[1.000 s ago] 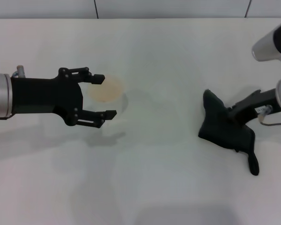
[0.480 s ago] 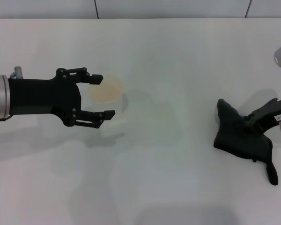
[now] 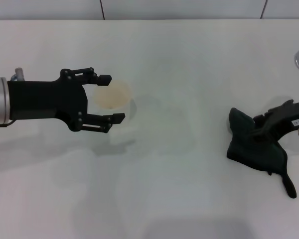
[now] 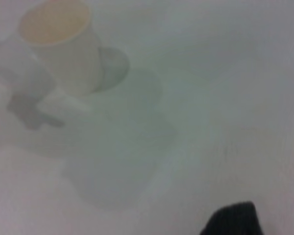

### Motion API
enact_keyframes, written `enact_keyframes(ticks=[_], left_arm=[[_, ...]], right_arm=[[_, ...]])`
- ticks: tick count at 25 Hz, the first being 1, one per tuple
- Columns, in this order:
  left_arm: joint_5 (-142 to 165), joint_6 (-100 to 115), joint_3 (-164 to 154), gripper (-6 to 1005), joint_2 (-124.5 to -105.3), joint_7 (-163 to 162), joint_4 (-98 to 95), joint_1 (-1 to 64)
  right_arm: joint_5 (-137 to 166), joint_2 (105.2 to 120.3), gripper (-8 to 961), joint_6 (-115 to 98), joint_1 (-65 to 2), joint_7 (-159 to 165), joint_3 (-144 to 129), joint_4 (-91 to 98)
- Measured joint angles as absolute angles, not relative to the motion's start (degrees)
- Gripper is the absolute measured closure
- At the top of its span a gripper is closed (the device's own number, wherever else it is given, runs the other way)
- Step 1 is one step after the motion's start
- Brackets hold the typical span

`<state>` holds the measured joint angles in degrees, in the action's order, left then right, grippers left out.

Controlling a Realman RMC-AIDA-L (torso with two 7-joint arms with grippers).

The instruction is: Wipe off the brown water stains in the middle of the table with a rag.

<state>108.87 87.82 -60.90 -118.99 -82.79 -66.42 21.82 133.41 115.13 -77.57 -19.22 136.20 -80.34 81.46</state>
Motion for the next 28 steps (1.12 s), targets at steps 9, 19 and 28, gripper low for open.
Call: enact_keyframes(ticks=[9,19,28], left_arm=[[104.6,88.3,-60.6,109,-118.53,-82.9,-67.2,20.4],[103.6,97.0,-52.3,109,-118.69,-82.6,-67.3,19.9],[105.5,99.0,-52.5,109,-118.3,-82.6,-69.2,18.9]], right_arm=[[120.2,115.08,246,-80.8,-17.8,123.0,-72.5,79.2],[107.5,114.98,141,-89.4,-16.5,102.9,-64.9,72.2],[108.4,114.93,140,-88.8,-16.6,97.3,-64.8,69.7]])
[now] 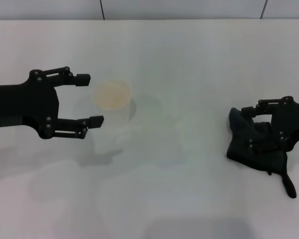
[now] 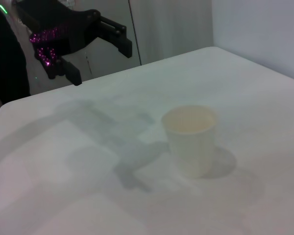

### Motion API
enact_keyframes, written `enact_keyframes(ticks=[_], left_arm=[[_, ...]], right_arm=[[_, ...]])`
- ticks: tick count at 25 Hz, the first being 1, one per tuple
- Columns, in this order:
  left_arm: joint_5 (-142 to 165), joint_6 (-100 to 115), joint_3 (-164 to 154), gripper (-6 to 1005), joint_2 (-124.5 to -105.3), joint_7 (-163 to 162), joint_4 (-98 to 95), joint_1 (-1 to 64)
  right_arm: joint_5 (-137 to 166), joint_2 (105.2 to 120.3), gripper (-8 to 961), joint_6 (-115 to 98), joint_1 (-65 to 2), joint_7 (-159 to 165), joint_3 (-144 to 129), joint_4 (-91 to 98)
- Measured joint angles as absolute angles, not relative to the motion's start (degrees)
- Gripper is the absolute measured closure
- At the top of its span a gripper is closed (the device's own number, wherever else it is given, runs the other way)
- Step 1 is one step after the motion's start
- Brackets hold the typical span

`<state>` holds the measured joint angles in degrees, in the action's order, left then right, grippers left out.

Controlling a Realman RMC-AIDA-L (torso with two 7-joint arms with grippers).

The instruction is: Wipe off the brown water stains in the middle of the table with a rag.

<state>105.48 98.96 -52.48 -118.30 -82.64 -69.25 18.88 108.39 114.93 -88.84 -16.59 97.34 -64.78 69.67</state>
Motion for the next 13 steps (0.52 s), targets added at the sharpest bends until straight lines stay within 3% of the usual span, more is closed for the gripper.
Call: enact_keyframes(ticks=[13], left_arm=[[106.0,100.3,-53.2,109,-118.71,-82.6,-68.9,18.9]], right_arm=[[108.5,114.87,140,-88.3,-17.1,97.5,-64.7,68.8]])
